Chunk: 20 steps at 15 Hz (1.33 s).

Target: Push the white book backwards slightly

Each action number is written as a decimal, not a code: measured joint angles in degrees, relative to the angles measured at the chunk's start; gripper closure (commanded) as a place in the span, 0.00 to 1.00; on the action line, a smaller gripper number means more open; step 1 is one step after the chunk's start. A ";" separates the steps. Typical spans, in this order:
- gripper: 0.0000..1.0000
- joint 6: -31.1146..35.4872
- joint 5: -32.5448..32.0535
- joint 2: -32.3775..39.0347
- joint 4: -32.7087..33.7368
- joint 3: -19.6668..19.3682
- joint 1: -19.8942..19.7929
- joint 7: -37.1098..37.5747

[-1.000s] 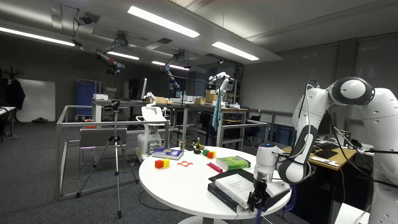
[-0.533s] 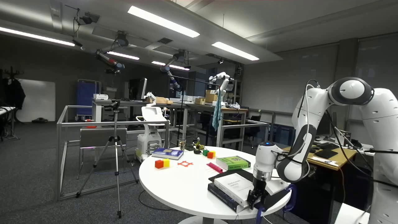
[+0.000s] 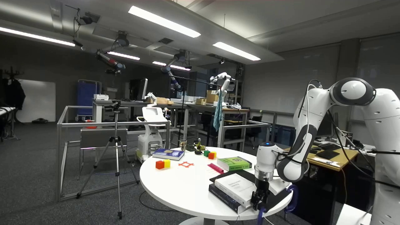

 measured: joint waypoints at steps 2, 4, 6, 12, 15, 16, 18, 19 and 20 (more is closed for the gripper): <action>0.00 -0.22 0.36 0.00 0.19 -1.29 0.66 -1.80; 0.00 -0.29 0.45 0.00 0.34 -2.37 1.26 -2.95; 0.00 -0.32 0.46 0.00 0.48 -3.19 1.80 -3.68; 0.00 -0.36 0.70 0.00 0.61 -4.75 3.39 -3.79; 0.00 -0.36 1.43 0.00 0.66 -5.51 4.25 -3.67; 0.00 -0.36 1.57 0.00 0.67 -5.66 4.41 -3.67; 0.00 -0.36 1.81 0.00 0.68 -6.03 4.89 -3.62; 0.00 -0.36 1.92 0.00 0.70 -6.19 5.07 -3.60; 0.00 -0.36 2.00 0.00 0.73 -6.28 5.16 -3.57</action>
